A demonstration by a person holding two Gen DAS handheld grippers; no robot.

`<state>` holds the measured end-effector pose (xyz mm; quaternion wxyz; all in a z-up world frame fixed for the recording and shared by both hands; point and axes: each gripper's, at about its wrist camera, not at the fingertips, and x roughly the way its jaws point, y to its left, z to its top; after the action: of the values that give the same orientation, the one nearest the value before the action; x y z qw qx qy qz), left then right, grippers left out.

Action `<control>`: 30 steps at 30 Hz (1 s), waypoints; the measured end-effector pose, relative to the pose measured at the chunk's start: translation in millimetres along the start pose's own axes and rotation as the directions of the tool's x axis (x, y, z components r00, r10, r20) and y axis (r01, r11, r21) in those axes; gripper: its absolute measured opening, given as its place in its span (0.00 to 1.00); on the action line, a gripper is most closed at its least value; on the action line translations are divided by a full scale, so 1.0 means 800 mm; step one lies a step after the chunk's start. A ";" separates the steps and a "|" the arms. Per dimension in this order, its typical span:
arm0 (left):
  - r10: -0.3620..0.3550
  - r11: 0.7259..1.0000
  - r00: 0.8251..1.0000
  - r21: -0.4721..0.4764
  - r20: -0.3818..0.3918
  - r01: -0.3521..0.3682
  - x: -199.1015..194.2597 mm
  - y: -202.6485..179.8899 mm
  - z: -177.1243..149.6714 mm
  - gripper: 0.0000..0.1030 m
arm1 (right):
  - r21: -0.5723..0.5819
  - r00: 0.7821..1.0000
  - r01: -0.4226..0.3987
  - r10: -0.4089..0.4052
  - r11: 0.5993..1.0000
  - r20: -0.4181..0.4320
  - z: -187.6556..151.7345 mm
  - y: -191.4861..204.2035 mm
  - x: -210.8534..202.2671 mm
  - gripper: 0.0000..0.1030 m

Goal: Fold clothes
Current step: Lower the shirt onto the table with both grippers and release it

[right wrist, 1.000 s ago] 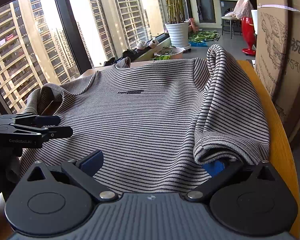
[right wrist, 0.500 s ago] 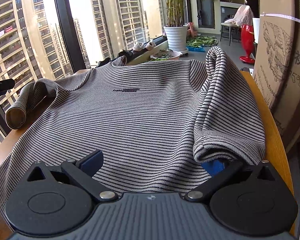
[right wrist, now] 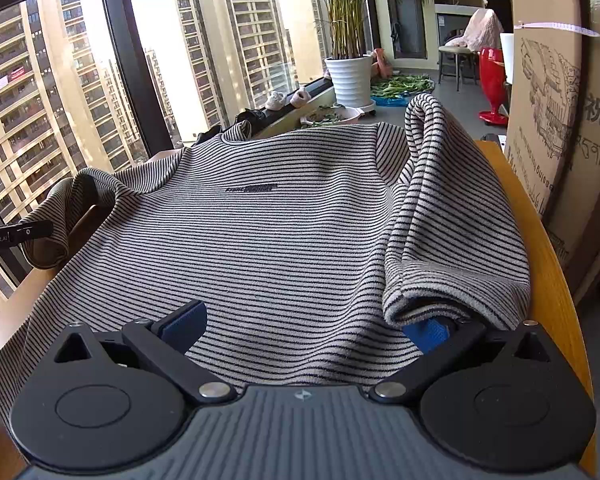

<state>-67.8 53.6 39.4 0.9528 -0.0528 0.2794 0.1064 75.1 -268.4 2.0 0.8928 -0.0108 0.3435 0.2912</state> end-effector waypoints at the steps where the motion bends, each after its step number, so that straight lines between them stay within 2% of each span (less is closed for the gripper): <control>1: -0.031 1.000 0.999 -0.002 -0.009 0.031 -0.003 -0.005 -0.002 0.21 | 0.003 1.000 0.000 0.000 1.000 0.002 0.000 -0.001 0.000 1.00; 4: -0.067 0.998 0.997 -0.010 -0.043 0.067 -0.002 -0.021 -0.017 0.23 | 0.011 1.000 -0.001 0.001 1.000 0.007 -0.001 -0.002 -0.002 1.00; 7: -0.087 0.996 0.994 -0.035 -0.061 0.084 -0.005 -0.025 -0.028 0.30 | 0.013 1.000 0.000 0.000 1.000 0.006 -0.001 -0.003 -0.001 1.00; 9: -0.092 0.995 0.995 -0.048 -0.045 0.090 -0.015 -0.026 -0.029 0.43 | 0.001 1.000 0.011 -0.011 1.000 -0.001 0.000 0.000 0.000 1.00; 11: -0.097 0.994 0.995 -0.059 -0.024 0.096 -0.028 -0.027 -0.026 0.63 | -0.013 1.000 0.024 -0.024 1.000 -0.008 0.000 0.004 0.001 1.00; 12: -0.099 0.993 0.995 -0.067 -0.010 0.098 -0.036 -0.029 -0.025 0.71 | 0.003 0.999 0.032 -0.032 0.999 0.001 0.000 0.004 -0.002 1.00; 13: -0.100 0.993 0.995 -0.068 0.004 0.100 -0.045 -0.031 -0.024 0.84 | 0.042 0.999 0.034 -0.035 0.999 0.017 -0.002 0.001 -0.009 1.00; 14: -0.106 0.993 0.994 -0.054 0.019 0.107 -0.057 -0.036 -0.026 0.92 | 0.086 0.999 0.033 -0.036 0.996 0.034 -0.004 -0.001 -0.016 1.00; 17: -0.133 0.991 0.990 0.012 0.056 0.132 -0.094 -0.056 -0.036 0.97 | 0.266 0.994 -0.089 0.068 0.960 0.087 -0.023 -0.010 -0.051 1.00; 20: -0.146 0.989 0.987 0.042 0.073 0.144 -0.121 -0.078 -0.050 1.00 | 0.299 0.981 -0.140 0.092 0.944 0.169 -0.049 0.002 -0.102 1.00; 25: -0.144 0.988 0.984 0.071 0.104 0.137 -0.162 -0.117 -0.072 1.00 | 0.251 0.962 -0.001 -0.068 0.968 0.266 -0.088 0.042 -0.179 1.00; 27: -0.167 0.985 0.982 0.070 0.085 0.161 -0.177 -0.127 -0.077 1.00 | 0.241 0.963 0.054 -0.114 0.969 0.245 -0.102 0.060 -0.200 1.00; 30: -0.188 0.981 0.982 0.054 0.016 0.187 -0.192 -0.136 -0.083 1.00 | 0.203 0.966 0.121 -0.162 0.972 0.200 -0.116 0.078 -0.216 1.00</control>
<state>-203.2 -89.5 71.9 0.9626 -0.0527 0.2656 0.0094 -117.0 -325.9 49.4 0.9402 0.0811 0.2695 0.1918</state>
